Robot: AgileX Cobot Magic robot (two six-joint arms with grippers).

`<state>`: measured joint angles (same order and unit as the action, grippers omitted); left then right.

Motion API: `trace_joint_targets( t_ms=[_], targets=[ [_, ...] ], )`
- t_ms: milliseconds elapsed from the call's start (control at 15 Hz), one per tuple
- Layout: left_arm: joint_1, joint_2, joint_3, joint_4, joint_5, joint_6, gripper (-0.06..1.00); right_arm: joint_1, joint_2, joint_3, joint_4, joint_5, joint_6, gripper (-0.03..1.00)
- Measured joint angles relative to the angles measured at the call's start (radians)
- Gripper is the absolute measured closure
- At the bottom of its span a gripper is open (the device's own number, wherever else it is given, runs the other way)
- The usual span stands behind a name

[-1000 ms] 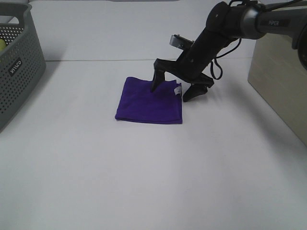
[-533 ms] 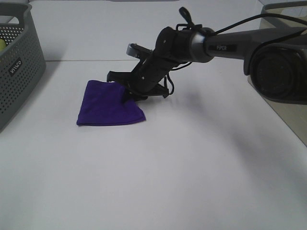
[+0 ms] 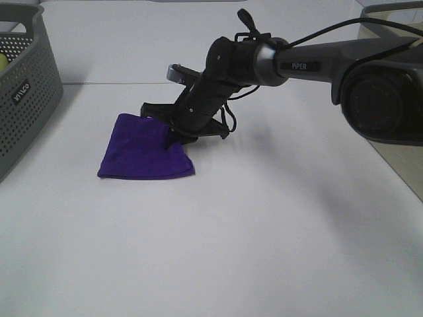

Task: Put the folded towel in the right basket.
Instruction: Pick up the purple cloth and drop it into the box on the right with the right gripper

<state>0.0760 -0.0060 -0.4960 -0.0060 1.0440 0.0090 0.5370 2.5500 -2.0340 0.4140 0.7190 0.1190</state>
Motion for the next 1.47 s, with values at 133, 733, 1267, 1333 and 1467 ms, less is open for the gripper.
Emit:
trace_joint_targets(
  t_ms=[133, 733, 1267, 1333, 1467],
  targets=[
    [0.0, 0.0, 0.0, 0.0, 0.0, 0.0, -0.05, -0.003, -0.056, -0.075, -0.03, 0.183, -0.007, 0.96],
    [0.0, 0.0, 0.0, 0.006, 0.0, 0.0, -0.05, -0.322, -0.326, -0.448, -0.116, 0.488, -0.028, 0.96],
    [0.0, 0.0, 0.0, 0.006, 0.0, 0.0, -0.05, -0.805, -0.528, -0.344, -0.229, 0.495, -0.055, 0.95],
    [0.0, 0.0, 0.0, 0.006, 0.0, 0.0, -0.05, -0.814, -0.536, -0.295, -0.243, 0.495, -0.065, 0.93],
    [0.0, 0.0, 0.0, 0.006, 0.0, 0.0, -0.05, -0.814, -0.535, -0.21, -0.276, 0.498, -0.085, 0.78]
  ],
)
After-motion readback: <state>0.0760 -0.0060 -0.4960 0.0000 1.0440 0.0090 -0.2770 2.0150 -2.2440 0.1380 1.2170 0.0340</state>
